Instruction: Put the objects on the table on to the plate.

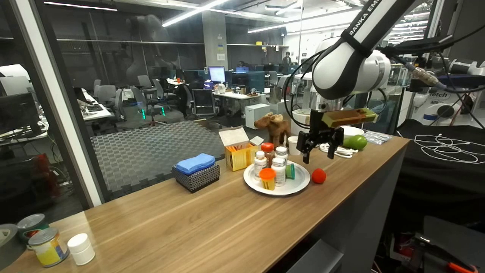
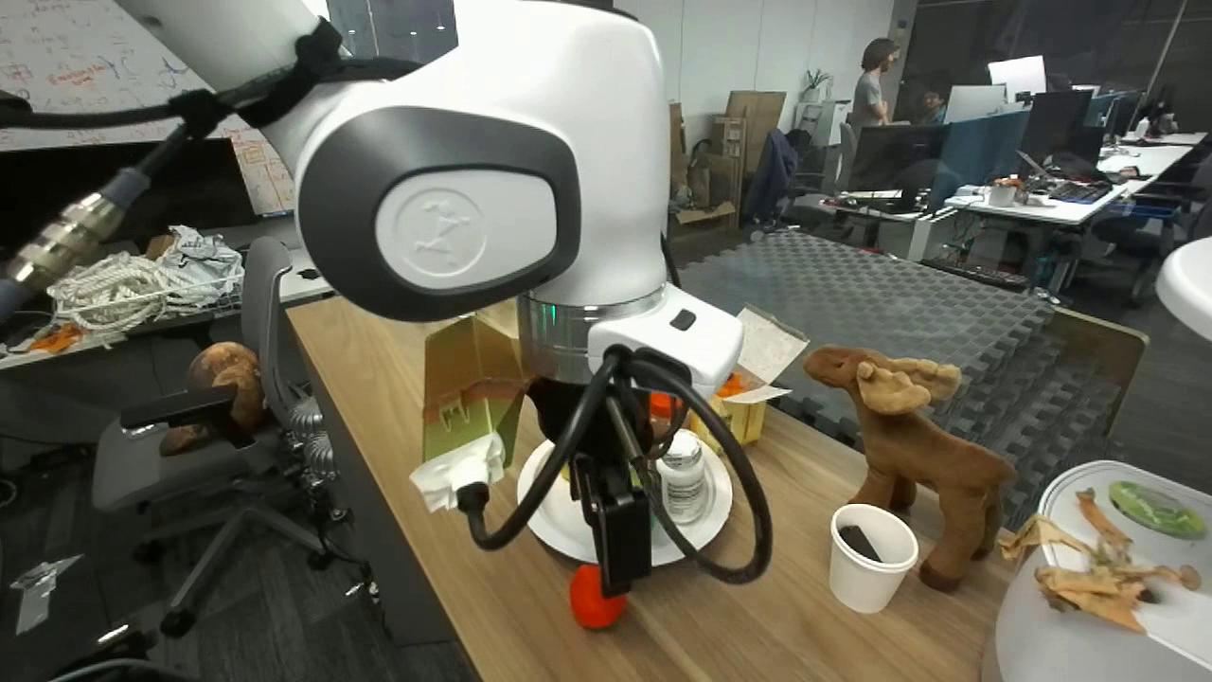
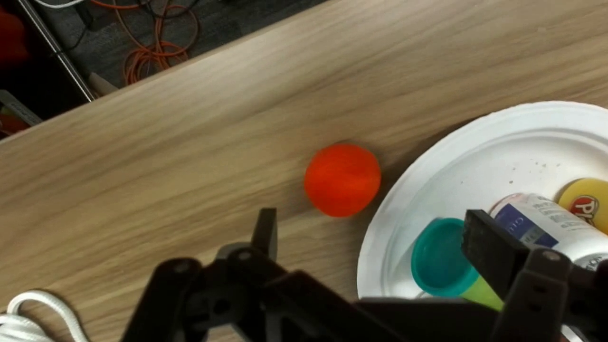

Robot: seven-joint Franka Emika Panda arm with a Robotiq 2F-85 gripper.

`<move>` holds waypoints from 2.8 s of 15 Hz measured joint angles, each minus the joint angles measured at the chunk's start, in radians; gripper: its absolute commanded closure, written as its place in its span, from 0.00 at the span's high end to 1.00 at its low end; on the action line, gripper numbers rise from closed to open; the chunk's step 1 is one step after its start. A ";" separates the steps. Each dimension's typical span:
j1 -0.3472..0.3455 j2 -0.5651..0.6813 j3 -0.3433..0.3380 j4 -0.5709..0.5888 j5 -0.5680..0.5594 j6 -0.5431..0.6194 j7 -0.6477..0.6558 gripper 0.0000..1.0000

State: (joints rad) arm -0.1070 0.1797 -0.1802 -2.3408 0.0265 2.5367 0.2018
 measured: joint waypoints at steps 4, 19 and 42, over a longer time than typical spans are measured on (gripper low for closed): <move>-0.005 0.048 0.006 0.005 0.020 0.002 -0.036 1.00; -0.071 0.132 0.015 0.061 0.087 0.005 -0.093 0.79; -0.139 0.128 0.049 0.063 0.243 0.003 -0.173 0.24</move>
State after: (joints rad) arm -0.2457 0.3082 -0.1314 -2.2775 0.2699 2.5399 0.0284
